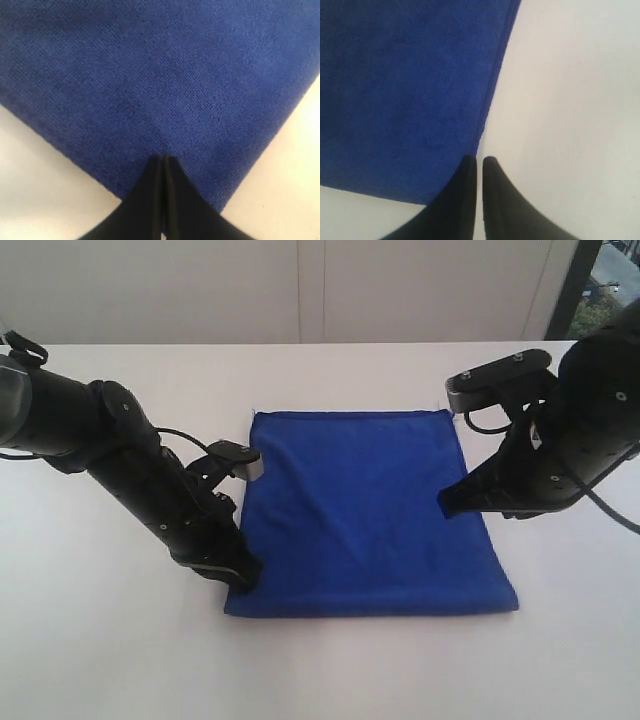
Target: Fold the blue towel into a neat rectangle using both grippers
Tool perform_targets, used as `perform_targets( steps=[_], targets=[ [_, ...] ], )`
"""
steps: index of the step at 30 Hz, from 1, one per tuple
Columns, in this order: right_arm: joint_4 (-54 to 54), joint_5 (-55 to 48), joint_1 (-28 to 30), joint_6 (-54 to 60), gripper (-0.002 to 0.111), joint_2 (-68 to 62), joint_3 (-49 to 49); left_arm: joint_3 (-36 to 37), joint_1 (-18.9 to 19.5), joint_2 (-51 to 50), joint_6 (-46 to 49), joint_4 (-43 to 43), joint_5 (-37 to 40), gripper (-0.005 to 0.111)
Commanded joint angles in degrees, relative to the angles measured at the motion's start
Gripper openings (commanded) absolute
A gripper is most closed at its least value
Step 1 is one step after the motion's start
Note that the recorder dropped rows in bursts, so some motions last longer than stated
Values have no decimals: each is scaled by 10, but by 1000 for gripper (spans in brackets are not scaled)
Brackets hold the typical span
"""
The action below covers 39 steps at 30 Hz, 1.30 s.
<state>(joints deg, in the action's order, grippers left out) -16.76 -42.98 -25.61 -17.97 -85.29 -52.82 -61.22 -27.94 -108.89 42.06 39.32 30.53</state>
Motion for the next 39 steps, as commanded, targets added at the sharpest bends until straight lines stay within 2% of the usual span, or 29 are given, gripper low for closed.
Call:
perform_targets(
  steps=[1,7,13,30,39],
  targets=[
    [-1,-2,6,-4,5,8,2,8,-2,5,-3,-8,20,0],
    [-4,1,6,-4,5,7,2,9,-2,5,-63,-38,41,0],
    [-4,8,6,-4,5,7,2,28,-2,5,-63,-38,36,0],
    [9,33,6,-17,5,7,2,25,-2,30,-61,-17,36,0],
    [75,48,6,19,5,-13,2,-3,-2,77,-61,-10,42,0]
  ],
)
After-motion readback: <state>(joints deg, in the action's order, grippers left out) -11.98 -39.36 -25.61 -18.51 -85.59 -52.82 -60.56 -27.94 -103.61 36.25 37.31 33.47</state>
